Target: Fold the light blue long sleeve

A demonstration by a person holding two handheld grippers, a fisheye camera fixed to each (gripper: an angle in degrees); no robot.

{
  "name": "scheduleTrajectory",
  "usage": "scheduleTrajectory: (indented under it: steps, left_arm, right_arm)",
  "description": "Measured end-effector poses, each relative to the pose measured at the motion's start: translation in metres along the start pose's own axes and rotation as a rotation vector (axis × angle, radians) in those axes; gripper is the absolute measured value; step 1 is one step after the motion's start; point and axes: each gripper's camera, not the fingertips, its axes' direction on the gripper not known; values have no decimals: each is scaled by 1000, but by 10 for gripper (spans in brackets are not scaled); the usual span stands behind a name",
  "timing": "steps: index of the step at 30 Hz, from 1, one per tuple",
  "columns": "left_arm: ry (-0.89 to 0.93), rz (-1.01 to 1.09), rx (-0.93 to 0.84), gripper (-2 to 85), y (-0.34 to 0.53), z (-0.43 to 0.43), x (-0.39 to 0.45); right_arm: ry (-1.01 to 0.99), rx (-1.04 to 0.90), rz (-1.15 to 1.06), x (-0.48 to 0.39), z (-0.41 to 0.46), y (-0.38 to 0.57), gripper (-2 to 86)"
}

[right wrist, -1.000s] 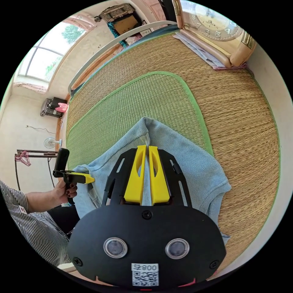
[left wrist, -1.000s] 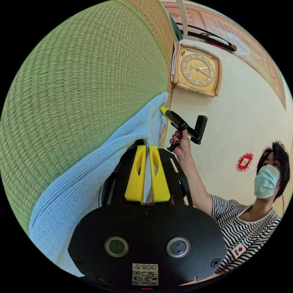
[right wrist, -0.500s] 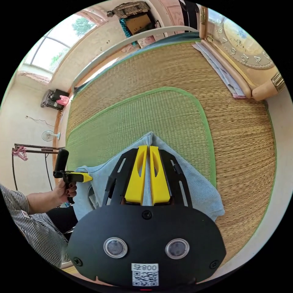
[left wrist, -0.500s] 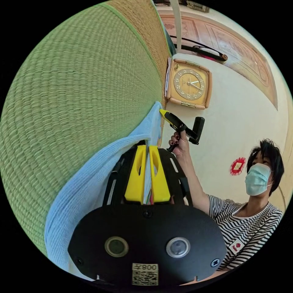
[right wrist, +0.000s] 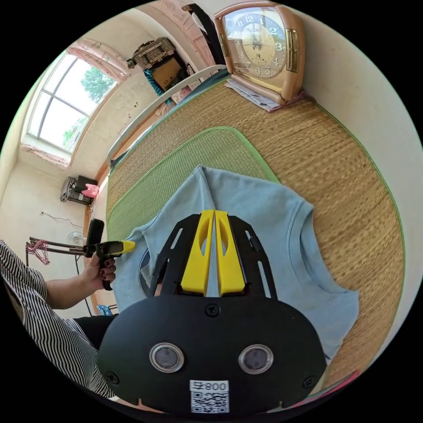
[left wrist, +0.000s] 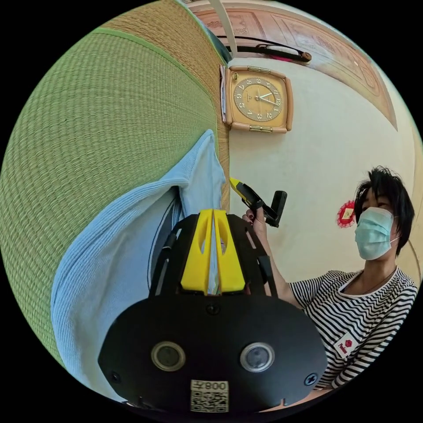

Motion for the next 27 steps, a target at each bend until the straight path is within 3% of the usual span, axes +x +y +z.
scheduleTrajectory:
  steps: [4, 7, 9, 13, 19, 27]
  left_arm:
    - [-123, -34, -25, 2, -12, 9, 2]
    - [-85, -48, -23, 1, -14, 13, 11]
    - [-37, -11, -15, 1, -14, 14, 26]
    - [-129, 25, -55, 1, -20, 23, 52]
    - [-226, -43, -112, 1, -25, 43, 66]
    - [-191, 6, -137, 3, 1, 64, 123]
  right_arm:
    - [15, -89, 79, -8, -1, 68, 1]
    - [23, -194, 187, -1, 7, 111, 1]
    - [-8, -117, 219, -2, -16, 130, 1]
    - [44, -37, 257, -13, -54, 162, 1]
    - [68, -190, 456, 3, -47, 235, 1]
    - [118, 29, 568, 6, -121, 297, 1]
